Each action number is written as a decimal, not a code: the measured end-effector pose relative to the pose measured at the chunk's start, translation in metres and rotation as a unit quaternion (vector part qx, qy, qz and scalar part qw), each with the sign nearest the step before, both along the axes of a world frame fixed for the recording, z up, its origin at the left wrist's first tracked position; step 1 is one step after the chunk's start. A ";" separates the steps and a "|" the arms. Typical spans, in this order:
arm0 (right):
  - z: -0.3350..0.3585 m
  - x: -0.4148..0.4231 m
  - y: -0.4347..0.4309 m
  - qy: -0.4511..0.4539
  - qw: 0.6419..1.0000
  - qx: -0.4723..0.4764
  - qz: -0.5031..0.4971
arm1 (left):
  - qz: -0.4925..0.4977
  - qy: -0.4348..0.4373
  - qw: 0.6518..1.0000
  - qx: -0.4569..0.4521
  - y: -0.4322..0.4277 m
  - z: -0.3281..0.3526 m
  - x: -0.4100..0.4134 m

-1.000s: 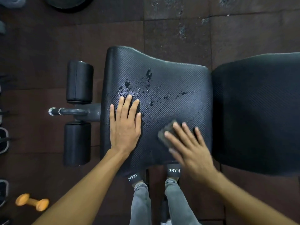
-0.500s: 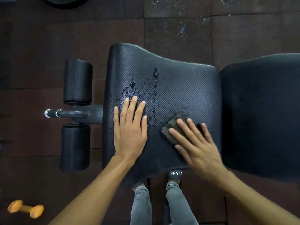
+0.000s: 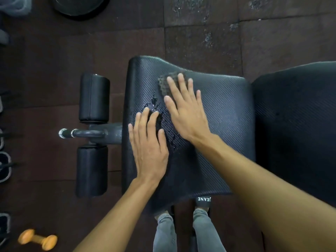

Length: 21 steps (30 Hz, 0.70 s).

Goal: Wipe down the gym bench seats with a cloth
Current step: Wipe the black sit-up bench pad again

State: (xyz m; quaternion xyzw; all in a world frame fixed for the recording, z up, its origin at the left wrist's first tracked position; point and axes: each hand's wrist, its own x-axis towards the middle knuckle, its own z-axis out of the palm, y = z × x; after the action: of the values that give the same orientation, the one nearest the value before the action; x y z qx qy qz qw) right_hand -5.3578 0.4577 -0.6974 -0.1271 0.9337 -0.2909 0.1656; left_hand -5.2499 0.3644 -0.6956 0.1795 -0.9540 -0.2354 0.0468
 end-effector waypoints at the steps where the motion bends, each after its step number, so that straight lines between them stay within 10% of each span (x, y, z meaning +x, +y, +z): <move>1: 0.005 -0.001 0.011 -0.005 0.999 -0.042 -0.030 | 0.022 0.015 1.000 0.014 0.004 0.007 -0.009; 10: -0.031 0.022 0.106 0.026 0.982 0.140 -0.120 | -0.029 -0.145 0.986 -0.082 0.063 -0.008 -0.124; 21: -0.039 0.024 0.105 0.065 0.978 0.141 -0.141 | -0.067 -0.101 0.985 -0.125 -0.039 -0.018 -0.171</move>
State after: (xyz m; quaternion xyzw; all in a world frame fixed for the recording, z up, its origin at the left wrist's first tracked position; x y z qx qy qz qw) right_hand -5.3338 0.5625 -0.7367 0.0122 0.9826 -0.1680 0.0783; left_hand -5.4207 0.3258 -0.7135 0.1309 -0.9856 -0.0976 -0.0435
